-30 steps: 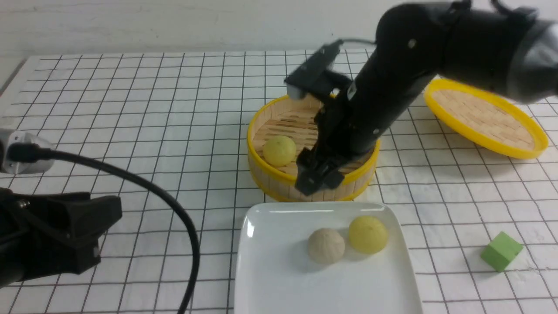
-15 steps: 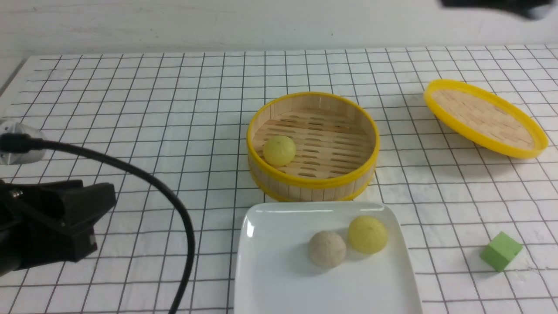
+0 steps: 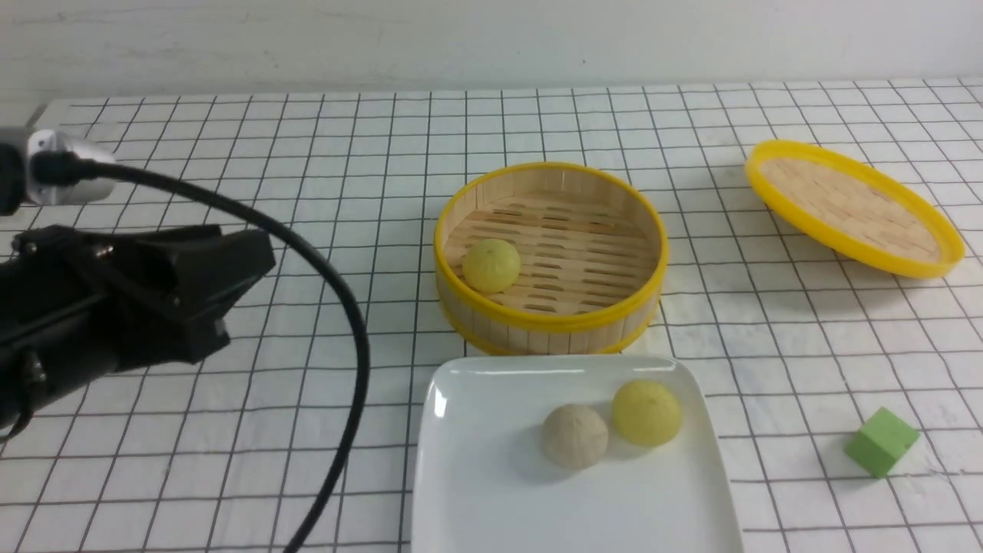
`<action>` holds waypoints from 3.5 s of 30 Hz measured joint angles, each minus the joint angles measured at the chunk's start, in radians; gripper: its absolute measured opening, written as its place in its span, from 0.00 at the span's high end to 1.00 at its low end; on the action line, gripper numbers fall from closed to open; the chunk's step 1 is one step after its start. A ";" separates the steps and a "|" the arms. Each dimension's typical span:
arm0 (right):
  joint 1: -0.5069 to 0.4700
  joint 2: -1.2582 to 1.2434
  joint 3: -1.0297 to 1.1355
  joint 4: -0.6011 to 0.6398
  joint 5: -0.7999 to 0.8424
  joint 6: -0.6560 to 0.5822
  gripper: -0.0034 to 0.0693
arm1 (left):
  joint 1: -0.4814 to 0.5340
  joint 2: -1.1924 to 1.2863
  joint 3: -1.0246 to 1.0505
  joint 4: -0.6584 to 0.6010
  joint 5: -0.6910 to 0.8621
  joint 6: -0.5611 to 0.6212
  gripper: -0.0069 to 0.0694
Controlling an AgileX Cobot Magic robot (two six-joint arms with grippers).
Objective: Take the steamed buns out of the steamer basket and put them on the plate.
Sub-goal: Use the left arm to grab the steamed stuffed bun that is closest to it
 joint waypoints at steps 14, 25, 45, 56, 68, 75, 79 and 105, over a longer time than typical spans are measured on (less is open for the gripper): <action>0.000 0.024 0.043 -0.214 0.127 0.213 0.21 | 0.000 0.092 -0.043 -0.108 0.046 0.205 0.46; 0.000 0.025 0.043 -0.215 0.186 0.227 0.21 | -0.076 0.286 -0.193 -0.108 0.050 0.207 0.46; 0.000 0.025 0.043 -0.215 0.297 0.228 0.21 | -0.246 0.764 -0.537 -0.043 -0.093 0.080 0.46; 0.000 0.025 0.043 -0.218 0.339 0.228 0.21 | -0.246 0.913 -0.605 0.054 -0.035 -0.023 0.46; 0.000 0.025 0.043 -0.219 0.344 0.228 0.21 | -0.246 1.037 -0.617 0.054 0.034 0.010 0.46; 0.000 0.025 0.043 -0.219 0.344 0.228 0.21 | -0.247 1.044 -0.620 0.030 0.044 0.067 0.46; 0.000 0.025 0.043 -0.219 0.344 0.228 0.21 | -0.247 1.050 -0.635 0.038 0.032 0.094 0.46; 0.000 0.025 0.043 -0.241 0.344 0.228 0.22 | -0.247 0.958 -0.713 0.259 0.043 -0.058 0.46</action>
